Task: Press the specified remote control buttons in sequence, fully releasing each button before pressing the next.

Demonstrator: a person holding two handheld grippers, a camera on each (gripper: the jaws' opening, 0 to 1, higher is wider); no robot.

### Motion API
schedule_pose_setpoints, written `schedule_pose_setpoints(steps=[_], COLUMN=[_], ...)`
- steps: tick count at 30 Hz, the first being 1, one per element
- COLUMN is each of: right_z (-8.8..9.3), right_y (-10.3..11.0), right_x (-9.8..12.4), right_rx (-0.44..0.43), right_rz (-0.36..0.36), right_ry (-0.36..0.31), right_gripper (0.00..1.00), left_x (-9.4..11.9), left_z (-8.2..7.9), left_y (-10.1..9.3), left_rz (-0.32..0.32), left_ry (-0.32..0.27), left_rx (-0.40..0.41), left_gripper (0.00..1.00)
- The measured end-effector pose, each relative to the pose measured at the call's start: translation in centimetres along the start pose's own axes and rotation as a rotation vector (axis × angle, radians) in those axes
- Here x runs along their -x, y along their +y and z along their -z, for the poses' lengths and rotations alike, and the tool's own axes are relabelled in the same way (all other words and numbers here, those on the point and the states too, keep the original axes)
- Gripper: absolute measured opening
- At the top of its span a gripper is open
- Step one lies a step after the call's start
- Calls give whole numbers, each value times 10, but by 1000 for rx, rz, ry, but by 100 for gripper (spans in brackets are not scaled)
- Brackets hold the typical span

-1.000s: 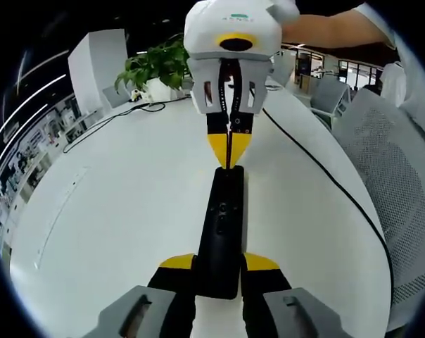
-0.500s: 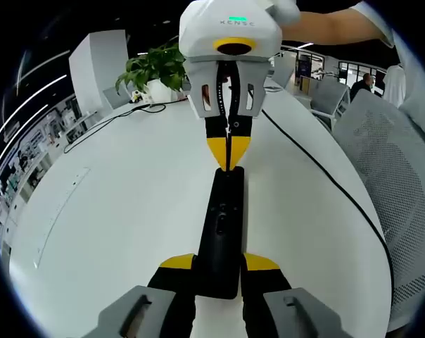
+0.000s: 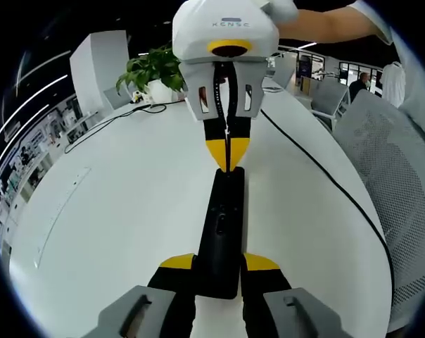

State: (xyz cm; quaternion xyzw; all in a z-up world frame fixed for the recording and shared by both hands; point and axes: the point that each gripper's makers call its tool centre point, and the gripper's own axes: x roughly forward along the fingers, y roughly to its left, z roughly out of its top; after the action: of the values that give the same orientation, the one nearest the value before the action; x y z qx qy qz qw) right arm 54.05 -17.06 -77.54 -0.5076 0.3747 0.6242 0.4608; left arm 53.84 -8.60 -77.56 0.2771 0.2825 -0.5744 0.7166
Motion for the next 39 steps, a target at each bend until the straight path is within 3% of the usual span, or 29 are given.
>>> schedule_pose_setpoints(steps=[26,39], right_z=[-1,-3], right_y=[0,-5], right_x=[3,22], right_rx=[-19,-17], right_rz=[55,87], right_ry=[-69,-76], right_gripper=[0,0], left_x=[1,1], left_z=[0,0], left_y=[0,-1], left_rz=[-2,-3], left_ry=[18,33], left_rx=[-4,-8], left_gripper=[23,23])
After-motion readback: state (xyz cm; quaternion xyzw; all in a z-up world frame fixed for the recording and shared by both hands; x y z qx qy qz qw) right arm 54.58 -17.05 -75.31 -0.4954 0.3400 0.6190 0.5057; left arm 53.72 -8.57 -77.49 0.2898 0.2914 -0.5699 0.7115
